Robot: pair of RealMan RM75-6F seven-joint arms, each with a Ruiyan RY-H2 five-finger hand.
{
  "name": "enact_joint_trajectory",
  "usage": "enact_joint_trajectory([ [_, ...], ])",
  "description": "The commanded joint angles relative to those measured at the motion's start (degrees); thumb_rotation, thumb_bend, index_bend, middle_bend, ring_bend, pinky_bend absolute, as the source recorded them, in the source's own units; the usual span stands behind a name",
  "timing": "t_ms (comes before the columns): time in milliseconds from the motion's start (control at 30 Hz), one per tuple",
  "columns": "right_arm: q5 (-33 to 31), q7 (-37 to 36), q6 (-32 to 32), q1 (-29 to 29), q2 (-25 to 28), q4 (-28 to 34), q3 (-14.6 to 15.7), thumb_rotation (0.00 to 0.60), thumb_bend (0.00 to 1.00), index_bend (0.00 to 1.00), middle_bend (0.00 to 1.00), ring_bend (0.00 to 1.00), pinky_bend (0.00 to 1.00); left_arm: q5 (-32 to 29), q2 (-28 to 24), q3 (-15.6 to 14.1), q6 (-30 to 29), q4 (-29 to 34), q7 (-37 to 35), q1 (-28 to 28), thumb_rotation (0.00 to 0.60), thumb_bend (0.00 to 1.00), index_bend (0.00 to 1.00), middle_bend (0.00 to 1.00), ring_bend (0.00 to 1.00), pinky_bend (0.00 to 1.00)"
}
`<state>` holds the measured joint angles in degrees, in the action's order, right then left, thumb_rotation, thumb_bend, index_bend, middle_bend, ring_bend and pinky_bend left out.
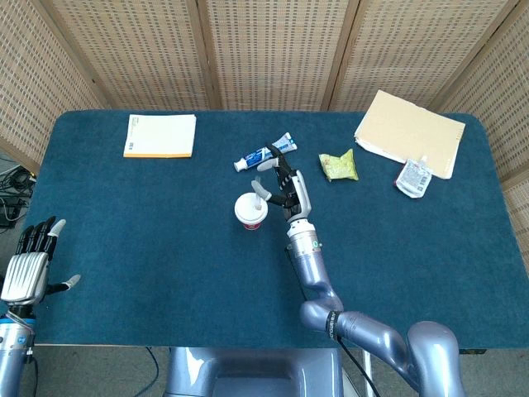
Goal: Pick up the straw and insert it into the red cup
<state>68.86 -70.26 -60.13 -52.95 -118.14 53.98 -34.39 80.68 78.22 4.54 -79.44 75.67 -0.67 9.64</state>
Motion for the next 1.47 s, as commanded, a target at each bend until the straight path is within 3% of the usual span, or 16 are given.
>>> enact_joint_trajectory([
  [33, 0.0, -0.1, 0.0, 0.1, 0.0, 0.1, 0.1, 0.600, 0.38, 0.48, 0.15, 0.00, 0.00, 0.0, 0.0, -0.1, 0.1, 0.0, 0.0, 0.0, 0.600, 0.05, 0.00, 0.00, 0.00, 0.00],
  [467, 0.7, 0.6, -0.9, 1.4, 1.1, 1.1, 0.9, 0.600, 0.38, 0.43, 0.11, 0.00, 0.00, 0.1, -0.2, 0.0, 0.0, 0.3, -0.1, 0.0, 0.600, 0.05, 0.00, 0.00, 0.00, 0.00],
  [667, 3.5, 6.1, -3.0, 5.8, 7.2, 3.3, 4.5, 0.600, 0.37, 0.39, 0.04, 0.00, 0.00, 0.4, -0.5, 0.1, -1.0, 0.8, -0.3, -0.3, 0.600, 0.05, 0.00, 0.00, 0.00, 0.00],
  [800, 7.7, 15.0, -6.6, 10.9, 14.8, 6.7, 9.5, 0.600, 0.36, 0.34, 0.00, 0.00, 0.00, 0.6, -0.6, 0.1, -1.8, 1.2, -0.3, -0.6, 0.600, 0.05, 0.00, 0.00, 0.00, 0.00],
  [833, 11.5, 24.3, -10.7, 14.6, 19.4, 5.9, 14.0, 0.600, 0.35, 0.32, 0.00, 0.00, 0.00, 0.9, -0.8, 0.2, -2.9, 1.4, 0.0, -1.0, 0.600, 0.05, 0.00, 0.00, 0.00, 0.00],
  [1000, 15.4, 42.4, -16.0, 22.7, 30.0, 13.1, 21.6, 0.600, 0.31, 0.23, 0.00, 0.00, 0.00, 1.5, -0.8, 0.0, -4.4, 1.9, 1.2, -1.6, 0.600, 0.05, 0.00, 0.00, 0.00, 0.00],
  [1267, 16.3, 62.8, -21.1, 30.1, 36.4, 18.0, 27.3, 0.600, 0.29, 0.08, 0.00, 0.00, 0.00, 2.7, -1.1, -0.4, -6.4, 2.8, 3.0, -2.4, 0.600, 0.05, 0.00, 0.00, 0.00, 0.00],
  [1467, 16.6, 66.4, -24.9, 35.0, 38.6, 20.6, 29.9, 0.600, 0.29, 0.06, 0.00, 0.00, 0.00, 3.3, -1.4, -0.6, -7.9, 3.3, 4.0, -3.1, 0.600, 0.05, 0.00, 0.00, 0.00, 0.00],
])
